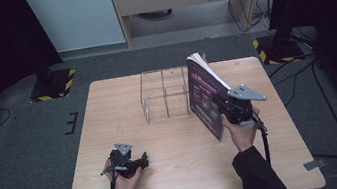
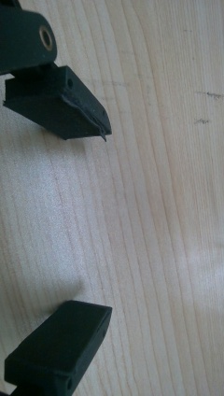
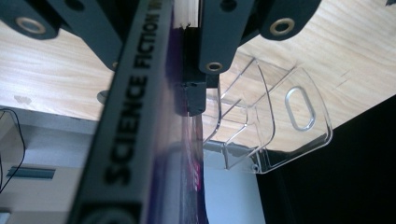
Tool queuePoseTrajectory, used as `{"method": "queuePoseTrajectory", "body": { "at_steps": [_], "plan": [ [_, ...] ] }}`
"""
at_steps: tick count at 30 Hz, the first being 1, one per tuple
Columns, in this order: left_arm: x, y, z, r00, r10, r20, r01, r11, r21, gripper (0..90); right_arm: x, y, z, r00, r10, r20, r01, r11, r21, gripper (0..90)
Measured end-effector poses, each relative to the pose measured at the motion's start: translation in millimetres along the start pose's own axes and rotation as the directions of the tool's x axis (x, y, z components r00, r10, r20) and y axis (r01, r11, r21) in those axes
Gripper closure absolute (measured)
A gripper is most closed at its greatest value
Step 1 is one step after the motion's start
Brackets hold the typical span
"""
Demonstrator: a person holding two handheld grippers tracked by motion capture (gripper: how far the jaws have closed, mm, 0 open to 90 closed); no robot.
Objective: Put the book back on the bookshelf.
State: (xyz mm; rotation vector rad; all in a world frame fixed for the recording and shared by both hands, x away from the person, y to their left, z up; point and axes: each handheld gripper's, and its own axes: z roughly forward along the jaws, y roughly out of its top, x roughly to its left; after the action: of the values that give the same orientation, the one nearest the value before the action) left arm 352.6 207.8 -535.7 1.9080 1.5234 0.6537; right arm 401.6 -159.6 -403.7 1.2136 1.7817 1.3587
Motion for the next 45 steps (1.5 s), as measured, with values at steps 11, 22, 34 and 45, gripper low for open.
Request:
{"method": "queuePoseTrajectory", "body": {
  "at_steps": [11,22,34,45],
  "plan": [
    [0.1,0.0,0.0,1.0,0.002,0.001,-0.002,1.0,0.0,10.6,2.8,12.2,23.9,0.9986,-0.003,0.053,0.005,0.999,-0.043,82.9],
    [0.1,0.0,0.0,1.0,0.001,0.002,-0.001,1.0,0.0,10.5,-0.5,19.0,50.1,0.9934,0.001,0.115,0.005,0.999,-0.053,82.9],
    [0.1,0.0,0.1,1.0,0.002,0.003,-0.002,1.0,0.0,10.4,-0.8,13.1,65.6,0.9868,0.025,0.16,-0.011,0.996,-0.091,82.8],
    [0.1,0.0,0.1,1.0,0.002,0.004,-0.002,1.0,0.0,10.4,1.9,7.3,67.9,0.9807,0.04,0.191,-0.021,0.995,-0.1,82.5]
  ]
}}
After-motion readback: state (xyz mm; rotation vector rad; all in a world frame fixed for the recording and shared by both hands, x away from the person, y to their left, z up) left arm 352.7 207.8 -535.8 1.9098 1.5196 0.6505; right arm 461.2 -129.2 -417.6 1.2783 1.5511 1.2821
